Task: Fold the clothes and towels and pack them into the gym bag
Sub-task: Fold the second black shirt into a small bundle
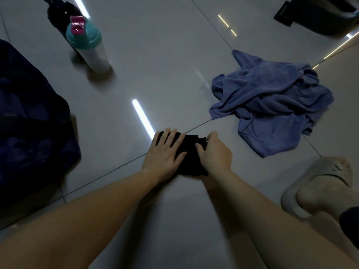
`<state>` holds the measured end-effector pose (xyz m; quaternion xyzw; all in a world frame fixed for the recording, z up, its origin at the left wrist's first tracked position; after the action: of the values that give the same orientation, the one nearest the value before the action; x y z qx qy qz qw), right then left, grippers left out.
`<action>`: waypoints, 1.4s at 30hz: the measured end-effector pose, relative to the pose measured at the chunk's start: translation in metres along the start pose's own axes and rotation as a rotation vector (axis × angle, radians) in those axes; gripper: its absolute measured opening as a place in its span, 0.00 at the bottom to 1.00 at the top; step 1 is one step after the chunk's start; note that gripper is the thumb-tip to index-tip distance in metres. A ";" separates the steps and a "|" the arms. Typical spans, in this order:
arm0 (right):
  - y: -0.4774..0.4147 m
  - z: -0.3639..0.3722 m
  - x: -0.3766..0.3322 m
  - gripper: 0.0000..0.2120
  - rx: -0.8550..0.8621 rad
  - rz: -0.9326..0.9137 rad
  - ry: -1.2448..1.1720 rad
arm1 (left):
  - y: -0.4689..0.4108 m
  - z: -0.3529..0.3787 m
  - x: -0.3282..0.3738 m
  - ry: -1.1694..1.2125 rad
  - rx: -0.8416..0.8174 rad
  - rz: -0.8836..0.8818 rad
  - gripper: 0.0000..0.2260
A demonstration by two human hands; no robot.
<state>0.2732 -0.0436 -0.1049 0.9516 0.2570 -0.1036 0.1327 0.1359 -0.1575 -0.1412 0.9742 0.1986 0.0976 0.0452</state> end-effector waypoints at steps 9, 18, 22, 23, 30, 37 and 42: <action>0.009 0.039 0.008 0.33 -0.160 -0.605 0.128 | -0.002 0.006 -0.004 0.024 0.003 0.008 0.30; 0.039 0.047 -0.017 0.35 -0.151 -0.336 0.210 | 0.021 -0.023 -0.026 0.260 0.083 -0.465 0.34; 0.054 0.049 -0.033 0.34 -0.082 -0.191 0.178 | 0.059 -0.034 -0.027 0.664 0.066 -0.932 0.24; 0.058 0.048 -0.036 0.34 -0.086 -0.179 0.180 | 0.062 -0.033 -0.021 0.787 0.004 -1.021 0.22; 0.083 0.043 -0.047 0.28 -0.076 -0.153 0.191 | 0.054 -0.025 0.003 1.536 -0.161 -1.131 0.15; 0.074 0.022 -0.034 0.23 -0.069 -0.179 -0.182 | 0.045 -0.029 -0.008 1.526 -0.312 -0.931 0.14; 0.052 -0.003 -0.042 0.46 -0.276 0.075 -1.166 | 0.032 -0.076 -0.033 1.527 -0.499 -0.672 0.17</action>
<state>0.2650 -0.1052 -0.0802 0.7203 0.1192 -0.5696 0.3776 0.1027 -0.1962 -0.0681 0.4937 0.4244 0.7463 0.1383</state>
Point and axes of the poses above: each hand's wrist, its own y-axis away from the middle knuckle, its own z-axis out of the palm, x = y × z, the point moved 3 cm from there along -y, towards the middle knuckle, and after that the axes turned 10 degrees about -z, right-handed, at the moved point
